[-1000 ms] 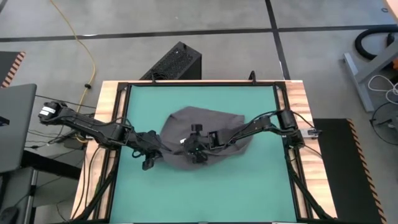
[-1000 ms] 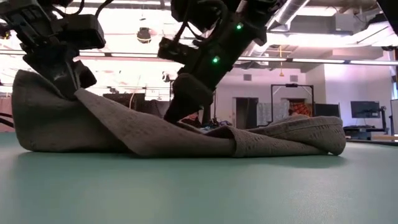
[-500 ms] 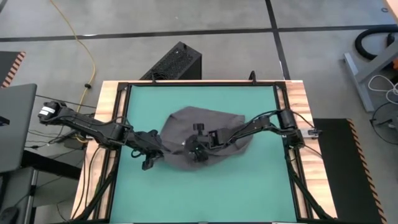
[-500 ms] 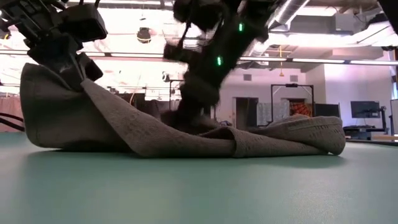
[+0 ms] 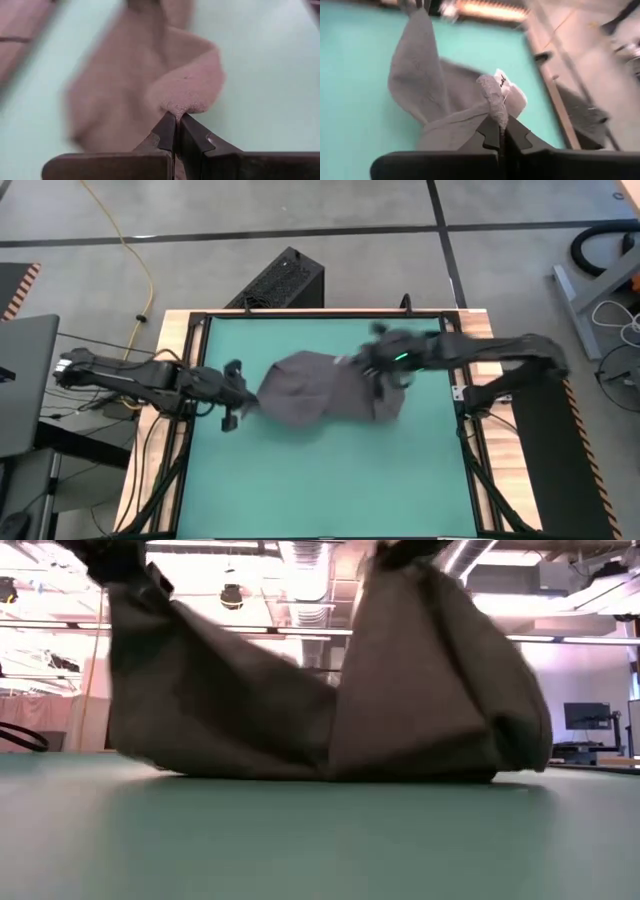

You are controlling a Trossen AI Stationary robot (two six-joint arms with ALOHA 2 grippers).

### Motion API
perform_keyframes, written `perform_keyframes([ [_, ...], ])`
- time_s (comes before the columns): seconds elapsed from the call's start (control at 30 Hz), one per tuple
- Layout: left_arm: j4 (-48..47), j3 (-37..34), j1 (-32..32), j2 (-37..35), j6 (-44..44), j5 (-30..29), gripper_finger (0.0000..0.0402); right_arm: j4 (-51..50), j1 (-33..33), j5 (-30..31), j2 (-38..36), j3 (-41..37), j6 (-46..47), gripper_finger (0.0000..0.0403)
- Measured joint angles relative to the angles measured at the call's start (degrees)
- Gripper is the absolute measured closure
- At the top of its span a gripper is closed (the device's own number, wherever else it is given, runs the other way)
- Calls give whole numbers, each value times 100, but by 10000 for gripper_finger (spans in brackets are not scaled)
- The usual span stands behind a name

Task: Roll towel into tight, uniform cylinder
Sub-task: Fold the gray towel

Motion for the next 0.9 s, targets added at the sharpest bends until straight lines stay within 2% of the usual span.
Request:
perform_keyframes([
  [0.17, -335, 848, 562, -211, 710, -1530, 401, 1044, -753, -272, -1904, -451, -365, 382],
  [0.3, 47, 1828, 1146, -199, 1255, -2232, 401, 2172, -1386, -916, -2881, -530, -407, 386],
  [0.4, 125, 2553, 1457, -154, 1555, -1962, 401, 2655, -1656, -1580, -3354, -510, -376, 386],
  [0.5, 56, 3159, 1617, -71, 1658, -1482, 401, 2446, -1748, -1988, -3692, -522, -370, 387],
  [0.7, -109, 3768, 1639, 19, 1577, -1155, 401, 1509, -1735, -1958, -3988, -533, -367, 387],
  [0.9, -195, 3893, 1637, -25, 1348, -833, 401, 1479, -1735, -1963, -3950, -532, -214, 387],
])
